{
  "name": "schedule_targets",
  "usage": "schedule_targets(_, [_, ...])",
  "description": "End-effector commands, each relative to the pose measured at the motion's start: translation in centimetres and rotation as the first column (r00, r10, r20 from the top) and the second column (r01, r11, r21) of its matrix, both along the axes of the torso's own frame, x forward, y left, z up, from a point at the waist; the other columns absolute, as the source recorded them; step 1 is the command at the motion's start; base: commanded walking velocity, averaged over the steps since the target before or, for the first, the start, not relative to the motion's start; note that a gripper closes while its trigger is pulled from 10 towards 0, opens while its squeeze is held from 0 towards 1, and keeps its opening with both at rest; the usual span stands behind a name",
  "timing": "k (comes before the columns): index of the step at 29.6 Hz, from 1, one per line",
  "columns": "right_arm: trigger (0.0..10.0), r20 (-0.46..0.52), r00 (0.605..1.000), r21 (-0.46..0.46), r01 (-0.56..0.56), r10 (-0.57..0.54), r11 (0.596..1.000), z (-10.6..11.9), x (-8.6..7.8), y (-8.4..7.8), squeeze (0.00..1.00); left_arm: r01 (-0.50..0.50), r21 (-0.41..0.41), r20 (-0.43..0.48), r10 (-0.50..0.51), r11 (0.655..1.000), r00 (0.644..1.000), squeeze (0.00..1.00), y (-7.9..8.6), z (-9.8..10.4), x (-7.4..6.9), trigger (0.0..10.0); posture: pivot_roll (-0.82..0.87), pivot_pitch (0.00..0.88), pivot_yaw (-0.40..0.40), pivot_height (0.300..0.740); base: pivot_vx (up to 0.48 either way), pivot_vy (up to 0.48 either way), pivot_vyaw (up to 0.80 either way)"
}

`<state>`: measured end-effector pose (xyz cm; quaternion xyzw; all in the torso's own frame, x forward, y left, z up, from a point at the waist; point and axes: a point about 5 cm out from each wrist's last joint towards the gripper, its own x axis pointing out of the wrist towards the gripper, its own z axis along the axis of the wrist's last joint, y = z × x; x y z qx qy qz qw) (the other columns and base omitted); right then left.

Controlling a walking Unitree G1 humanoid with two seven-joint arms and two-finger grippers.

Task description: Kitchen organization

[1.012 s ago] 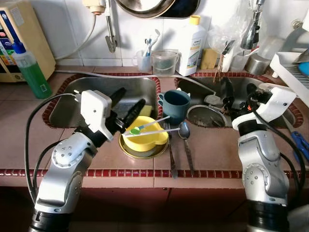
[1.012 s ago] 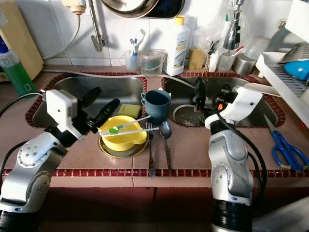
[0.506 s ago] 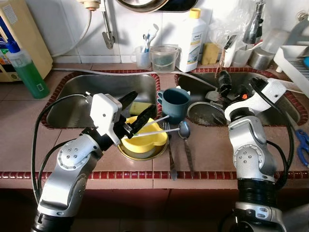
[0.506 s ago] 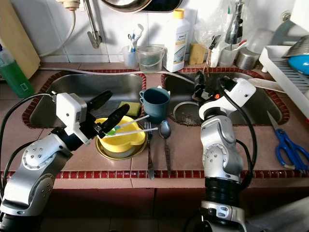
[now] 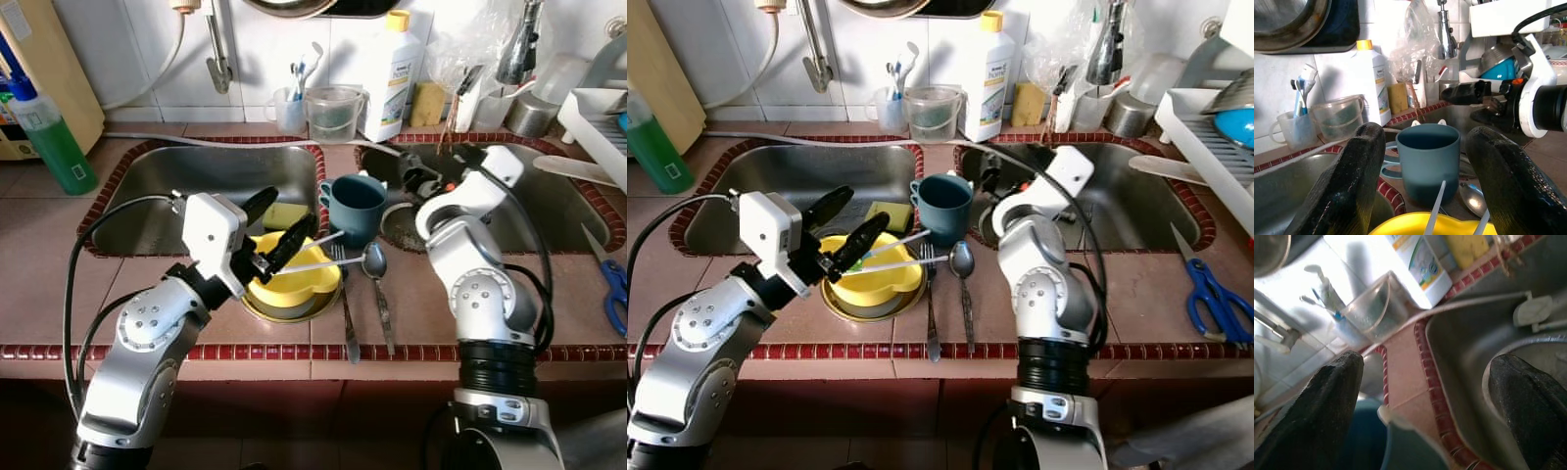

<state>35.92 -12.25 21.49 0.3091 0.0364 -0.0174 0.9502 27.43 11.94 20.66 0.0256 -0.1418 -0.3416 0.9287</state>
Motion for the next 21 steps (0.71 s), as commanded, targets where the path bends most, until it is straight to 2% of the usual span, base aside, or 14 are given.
schedule_targets(1, [10.0, -0.023, 1.000, 0.005, -0.010, 0.010, 1.000, 0.8, 0.1, 0.8, 0.00, -0.003, 0.004, 0.007, 0.003, 1.000, 1.000, 0.00, -0.1, 0.2, -0.2, 10.0, -0.05, 0.083, 0.009, 0.703, 0.000, 0.000, 0.00])
schedule_targets(9, [10.0, -0.092, 0.995, -0.037, -0.035, 0.031, 0.999, 0.8, 0.3, 2.0, 0.00, -0.012, -0.004, 0.011, 0.012, 1.000, 1.000, 0.00, -0.2, 0.2, -0.3, 10.0, -0.05, 0.077, -0.004, 0.703, 0.000, 0.000, 0.00])
schedule_targets(10, [9.8, -0.101, 0.994, -0.028, -0.040, 0.037, 0.999, 0.8, 0.3, 2.1, 0.00, -0.014, -0.005, 0.012, 0.014, 1.000, 1.000, 0.00, -0.1, 0.2, -0.3, 10.0, -0.05, 0.074, -0.007, 0.703, 0.000, 0.000, 0.00])
schedule_targets(13, [10.0, -0.148, 0.988, 0.002, -0.049, 0.049, 0.999, 0.6, 0.3, 2.4, 0.00, -0.018, -0.006, 0.014, 0.018, 1.000, 1.000, 0.00, -0.1, 0.2, -0.3, 10.0, -0.04, 0.071, -0.013, 0.703, 0.000, 0.000, 0.00])
schedule_targets(21, [10.0, -0.201, 0.978, 0.028, -0.058, 0.063, 0.998, 0.5, 0.3, 2.8, 0.00, -0.023, -0.015, 0.015, 0.024, 1.000, 1.000, 0.00, -0.3, 0.2, -0.4, 10.0, -0.04, 0.066, -0.020, 0.703, 0.000, 0.000, 0.00])
